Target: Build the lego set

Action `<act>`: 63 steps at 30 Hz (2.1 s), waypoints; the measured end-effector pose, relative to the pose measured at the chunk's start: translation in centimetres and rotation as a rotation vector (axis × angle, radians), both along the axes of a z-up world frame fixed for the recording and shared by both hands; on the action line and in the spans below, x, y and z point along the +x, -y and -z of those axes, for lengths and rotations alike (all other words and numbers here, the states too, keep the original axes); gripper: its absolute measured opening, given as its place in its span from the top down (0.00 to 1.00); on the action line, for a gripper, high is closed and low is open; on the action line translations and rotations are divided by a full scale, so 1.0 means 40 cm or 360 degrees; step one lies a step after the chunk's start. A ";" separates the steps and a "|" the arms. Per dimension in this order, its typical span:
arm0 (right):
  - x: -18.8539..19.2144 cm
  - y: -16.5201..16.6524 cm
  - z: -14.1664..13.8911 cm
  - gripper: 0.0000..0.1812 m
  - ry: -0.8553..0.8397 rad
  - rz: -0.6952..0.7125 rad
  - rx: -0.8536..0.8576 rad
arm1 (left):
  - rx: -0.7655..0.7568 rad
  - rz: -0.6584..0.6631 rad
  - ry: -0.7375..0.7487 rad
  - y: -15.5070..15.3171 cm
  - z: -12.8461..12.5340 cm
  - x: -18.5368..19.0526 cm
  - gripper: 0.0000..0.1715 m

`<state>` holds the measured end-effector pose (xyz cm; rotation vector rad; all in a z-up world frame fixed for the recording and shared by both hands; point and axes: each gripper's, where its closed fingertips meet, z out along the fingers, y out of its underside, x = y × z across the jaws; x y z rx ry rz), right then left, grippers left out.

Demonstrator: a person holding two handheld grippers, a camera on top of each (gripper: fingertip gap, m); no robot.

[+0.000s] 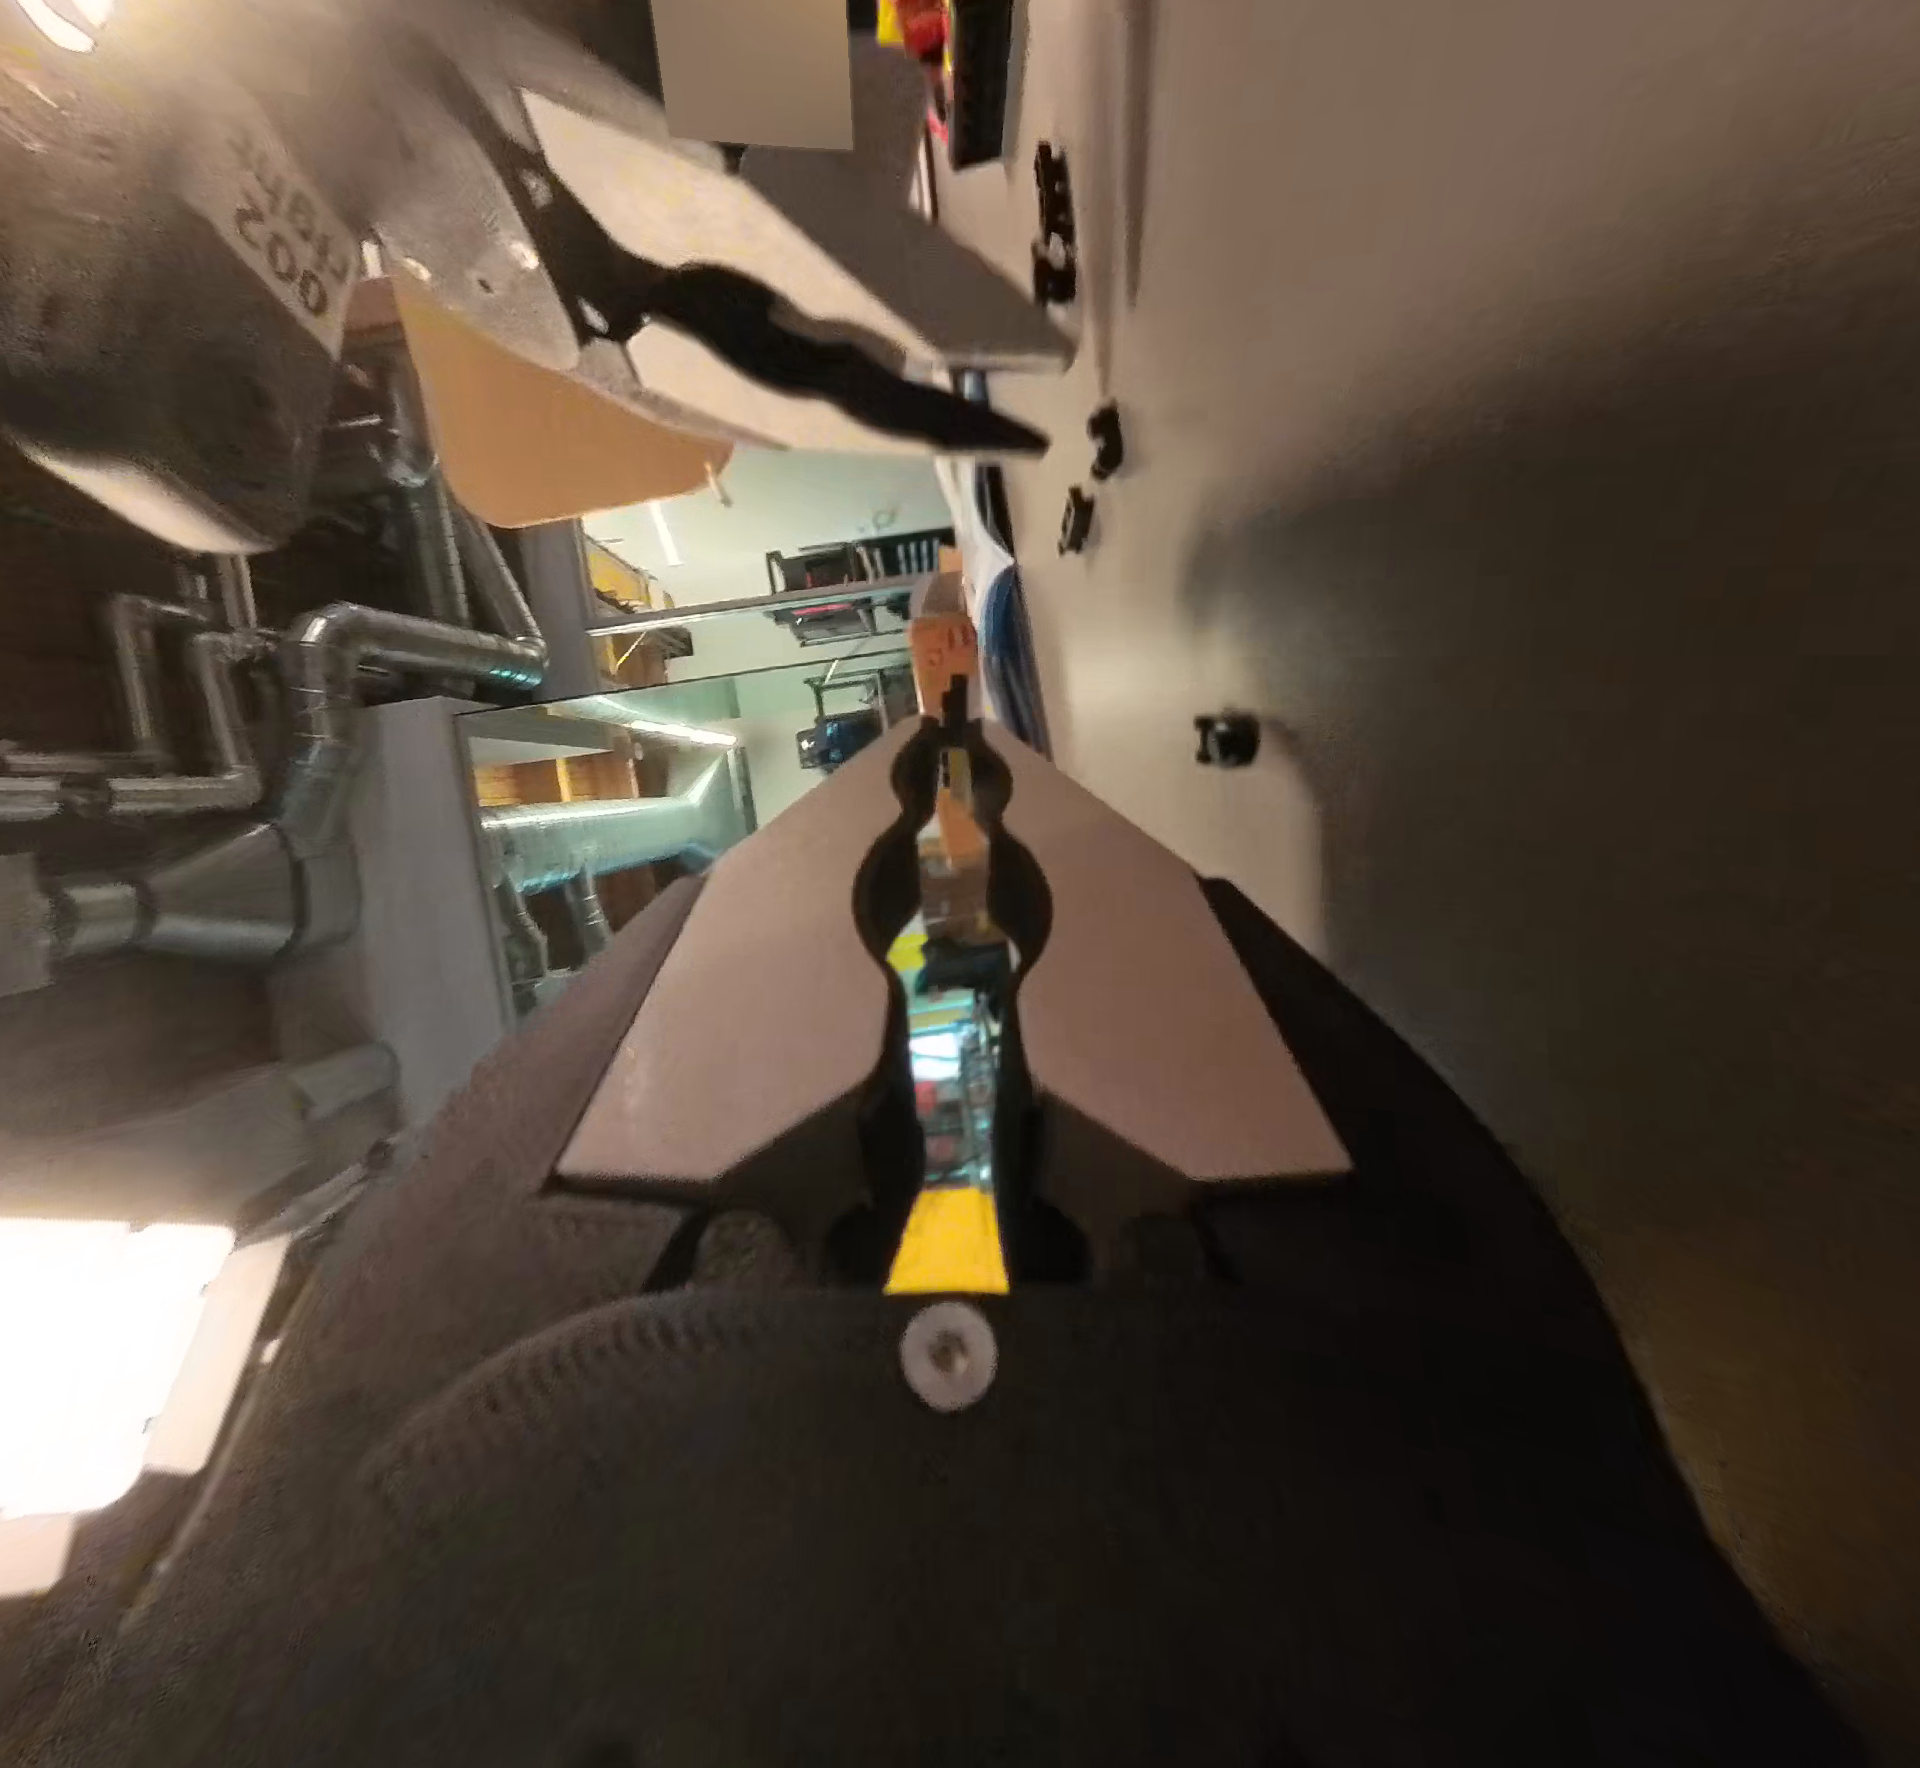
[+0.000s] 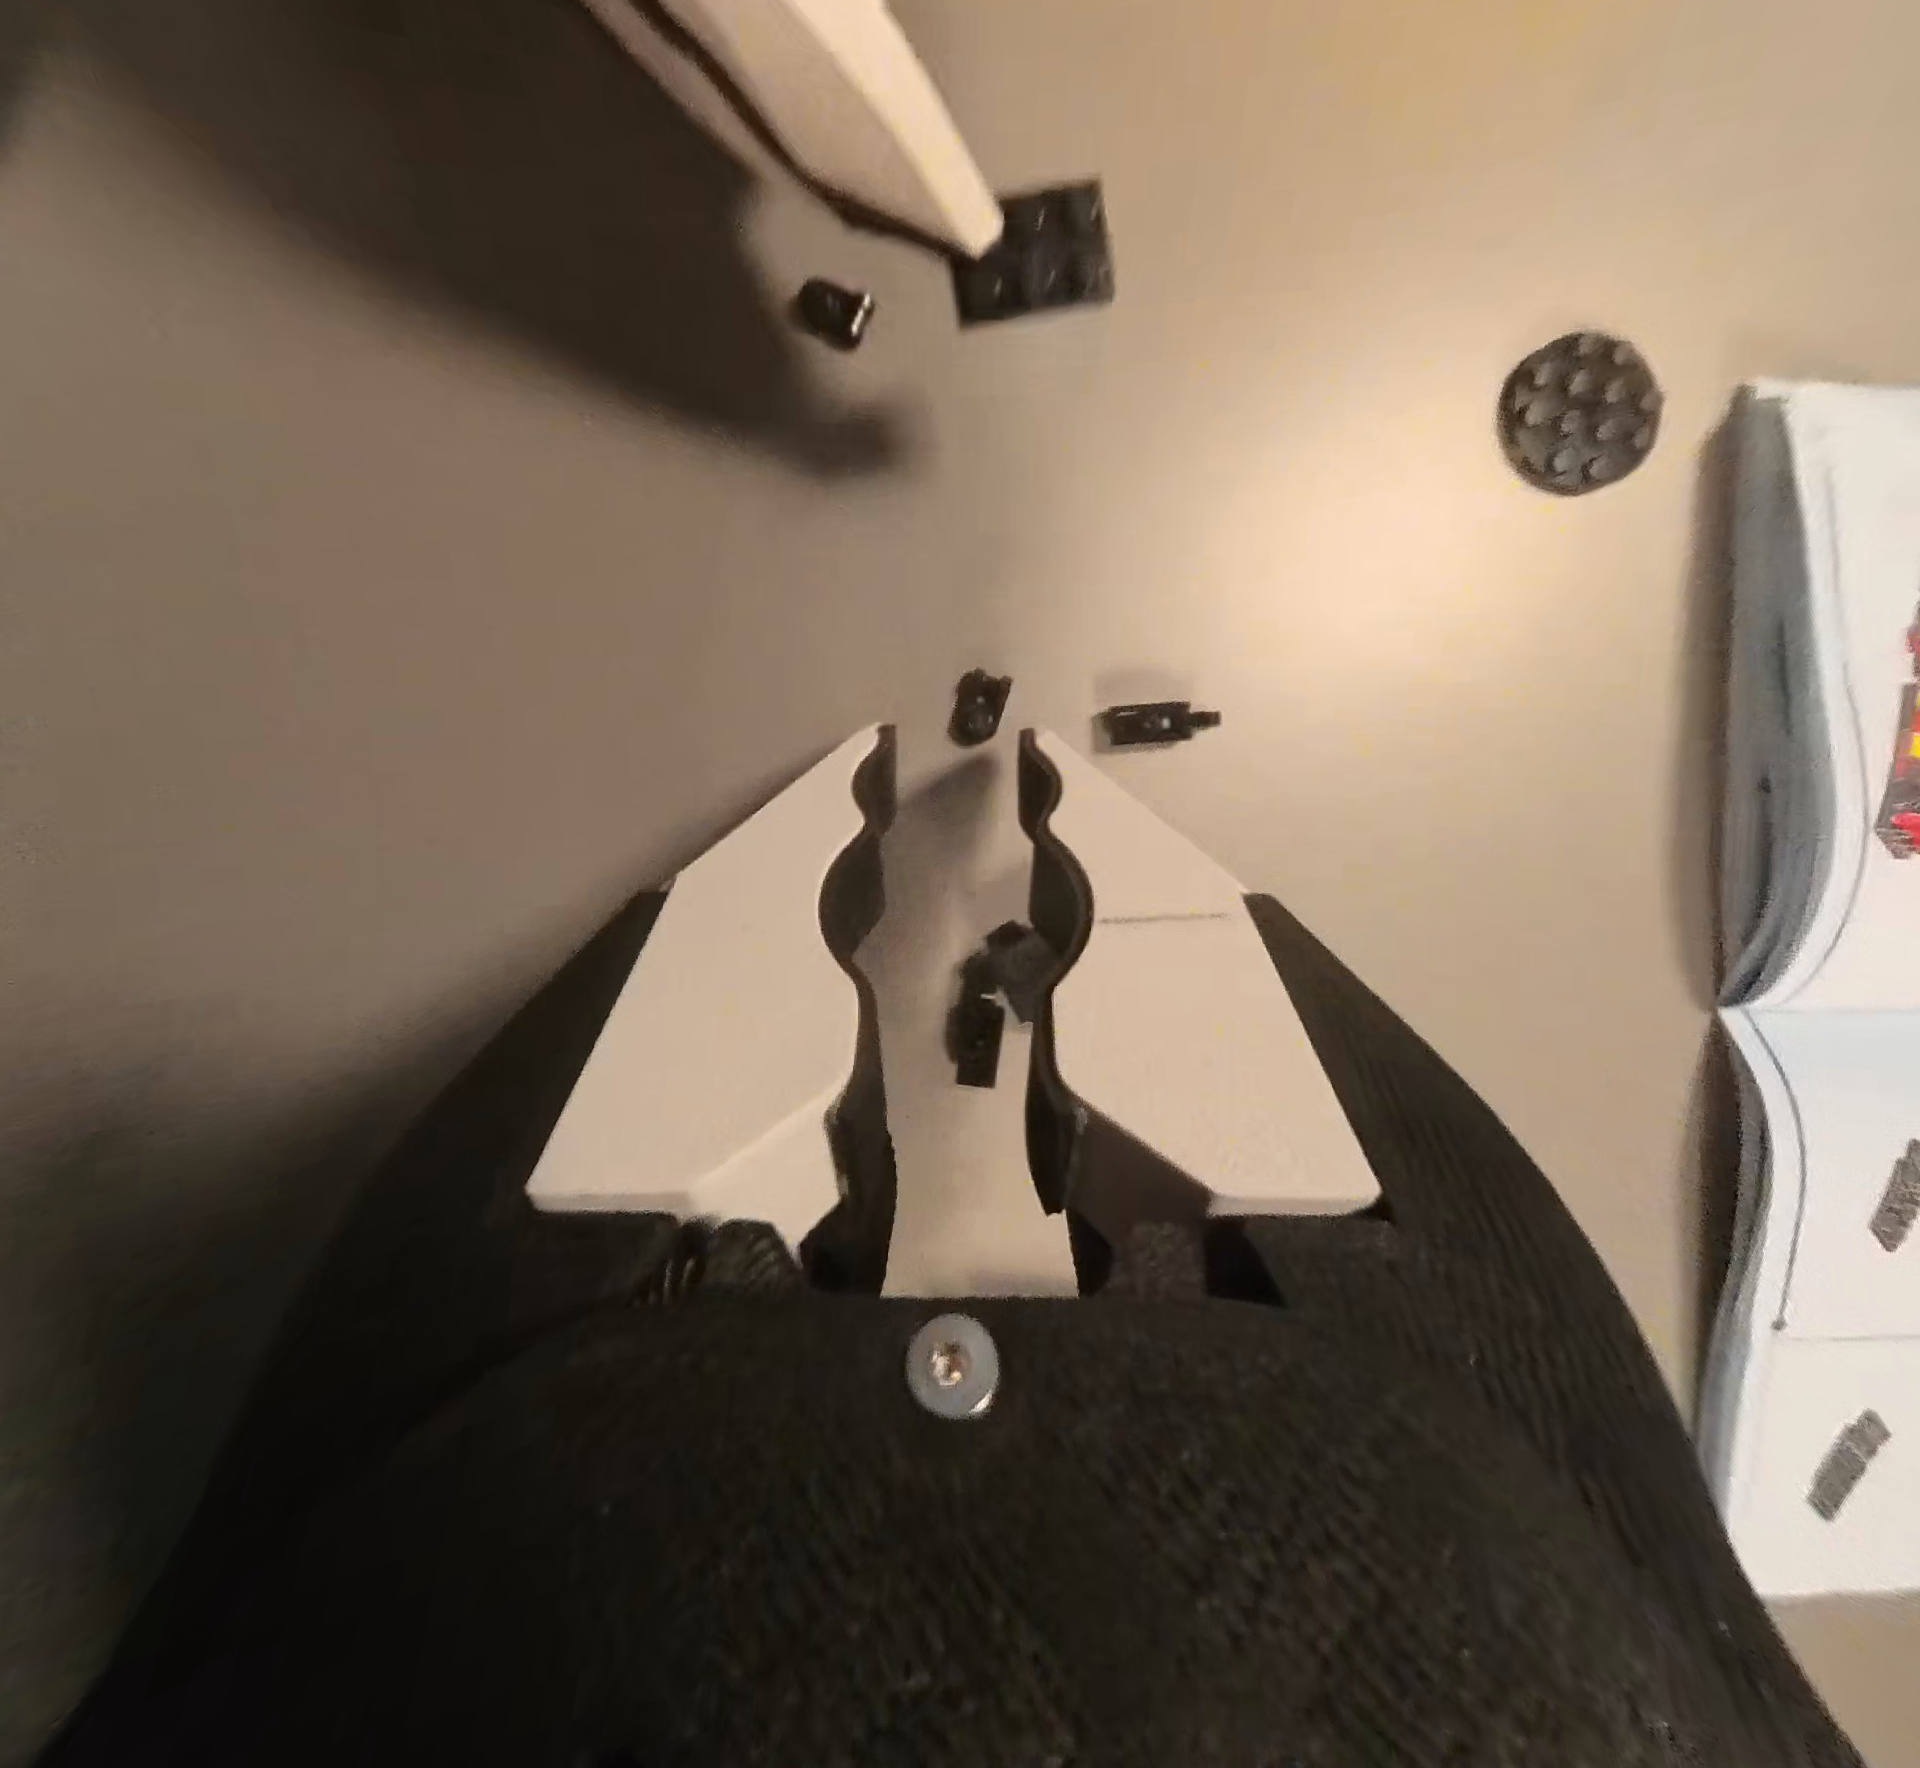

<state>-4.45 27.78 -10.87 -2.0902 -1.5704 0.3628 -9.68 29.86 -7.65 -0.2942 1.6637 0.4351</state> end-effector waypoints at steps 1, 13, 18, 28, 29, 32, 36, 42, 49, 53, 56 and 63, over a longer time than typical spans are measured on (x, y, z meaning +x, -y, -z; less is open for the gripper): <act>0.003 0.000 0.009 0.88 0.0024 0.0002 -0.0013 | 0.0026 -0.0030 -0.0001 -0.009 0.001 -0.008 0.98; -0.044 0.013 0.004 0.89 -0.0124 -0.0164 0.0048 | -0.0020 -0.0019 0.0000 -0.005 0.012 -0.009 0.98; -0.047 0.005 0.018 0.91 -0.0179 -0.0146 0.0006 | -0.0005 0.0001 -0.0008 0.005 0.015 -0.002 0.98; -0.073 -0.044 -0.073 0.94 -0.0325 -0.0118 0.0129 | 0.0047 0.0034 0.0109 0.021 -0.017 0.014 0.98; -0.085 -0.050 -0.100 0.94 -0.0400 -0.0118 0.0139 | 0.0048 0.0042 0.0117 0.024 -0.019 0.015 0.98; -0.112 -0.056 -0.146 0.94 -0.0517 -0.0159 0.0141 | 0.0095 0.0056 0.0141 0.027 -0.026 0.015 0.98; -0.126 -0.055 -0.150 0.94 -0.0495 -0.0218 0.0129 | 0.0195 0.0085 0.0176 0.035 -0.040 0.014 0.98; -0.134 -0.047 -0.154 0.94 -0.0442 -0.0284 0.0162 | 0.0252 0.0099 0.0213 0.039 -0.053 0.012 0.98; -0.137 -0.037 -0.159 0.94 -0.0414 -0.0327 0.0214 | 0.0285 0.0117 0.0230 0.046 -0.060 0.011 0.98; -0.134 -0.040 -0.159 0.93 -0.0402 -0.0319 0.0238 | 0.0290 0.0117 0.0233 0.046 -0.061 0.011 0.98; -0.134 -0.040 -0.159 0.93 -0.0400 -0.0324 0.0248 | 0.0291 0.0115 0.0236 0.045 -0.062 0.010 0.98; -0.138 -0.038 -0.158 0.93 -0.0393 -0.0328 0.0279 | 0.0298 0.0109 0.0243 0.044 -0.064 0.008 0.98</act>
